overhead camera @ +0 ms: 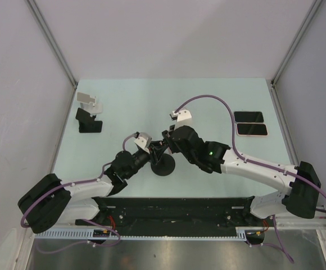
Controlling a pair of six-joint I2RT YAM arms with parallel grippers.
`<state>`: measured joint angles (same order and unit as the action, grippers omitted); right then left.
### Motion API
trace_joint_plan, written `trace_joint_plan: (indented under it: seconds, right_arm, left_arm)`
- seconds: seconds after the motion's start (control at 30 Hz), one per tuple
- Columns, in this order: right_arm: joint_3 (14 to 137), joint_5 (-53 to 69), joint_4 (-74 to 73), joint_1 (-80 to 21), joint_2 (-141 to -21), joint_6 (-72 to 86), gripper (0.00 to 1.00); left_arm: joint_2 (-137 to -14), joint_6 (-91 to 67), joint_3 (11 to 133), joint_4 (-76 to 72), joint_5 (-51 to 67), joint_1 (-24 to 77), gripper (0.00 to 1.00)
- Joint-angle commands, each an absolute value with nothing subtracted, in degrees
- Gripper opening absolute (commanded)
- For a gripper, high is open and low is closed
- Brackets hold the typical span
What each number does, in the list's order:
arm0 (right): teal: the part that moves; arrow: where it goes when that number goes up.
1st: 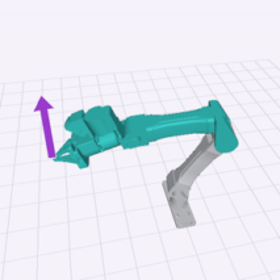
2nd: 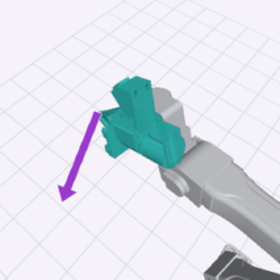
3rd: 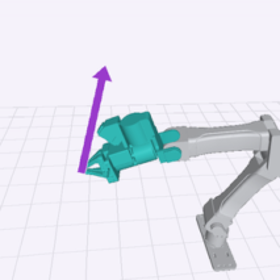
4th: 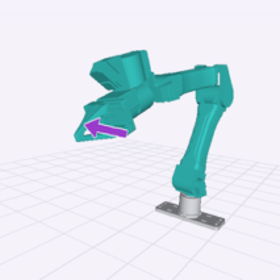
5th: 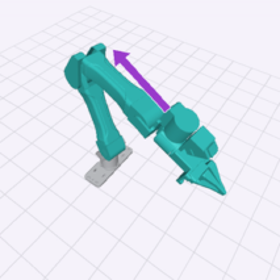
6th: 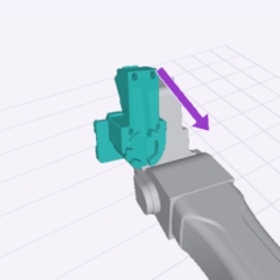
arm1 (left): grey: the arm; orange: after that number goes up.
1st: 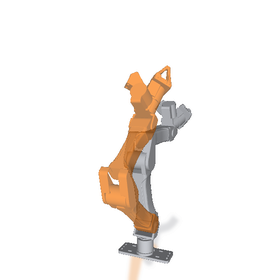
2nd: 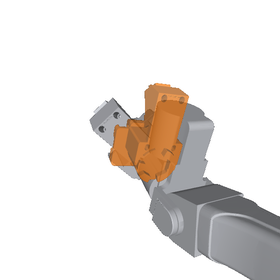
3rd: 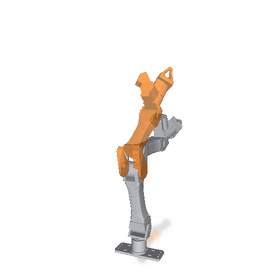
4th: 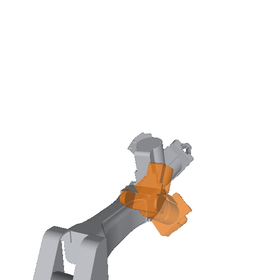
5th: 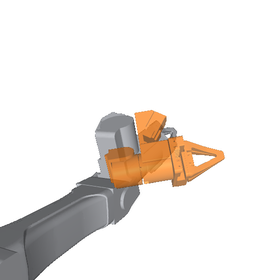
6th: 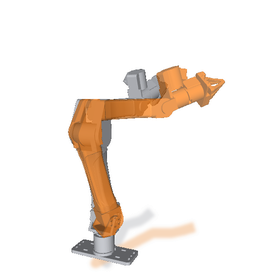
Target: Remove the phone from the phone stand
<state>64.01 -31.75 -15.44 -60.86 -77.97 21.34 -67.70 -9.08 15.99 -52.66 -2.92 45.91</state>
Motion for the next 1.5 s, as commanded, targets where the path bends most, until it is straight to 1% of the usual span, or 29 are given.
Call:
trace_joint_plan:
  seconds: [0.0,0.37,0.47,0.77,0.93,0.97,1.17,1.3,1.47]
  right_arm:
    - [66.18,-40.69,-17.58,-59.68,-73.56,23.82,0.00]
    - [67.24,-42.80,-16.08,-58.36,-74.27,23.99,0.00]
    - [67.24,-41.93,-14.60,-58.18,-74.62,23.47,0.00]
    - [67.24,-37.44,-5.37,-57.13,-78.04,18.99,0.00]
    - [67.24,-35.68,-0.62,-55.02,-79.80,14.96,0.00]
    - [67.24,-35.60,2.60,-54.76,-79.89,14.25,0.00]
    - [67.24,-35.07,6.94,-52.65,-77.96,9.24,0.00]
    - [67.15,-35.68,4.41,-52.38,-73.41,6.25,0.00]
    - [65.75,-35.77,-4.99,-52.38,-66.90,5.80,0.00]
  left_arm:
    - [-67.32,-10.99,15.73,-50.80,-17.75,43.59,0.00]
    - [-68.03,-11.08,15.64,-52.12,-16.09,44.12,0.00]
    - [-68.55,-9.76,16.17,-52.56,-13.11,44.30,0.00]
    - [-72.16,-3.79,19.16,-52.82,1.04,45.79,0.00]
    - [-72.95,-2.29,19.95,-52.91,5.44,46.32,0.00]
    - [-73.38,-2.29,20.04,-52.91,5.54,46.32,0.00]
    - [-73.57,-1.67,19.78,-52.91,3.79,46.32,0.00]
    - [-73.21,-1.93,19.60,-52.91,2.29,46.23,0.00]
    - [-72.77,-3.16,19.25,-53.00,0.97,45.62,0.00]
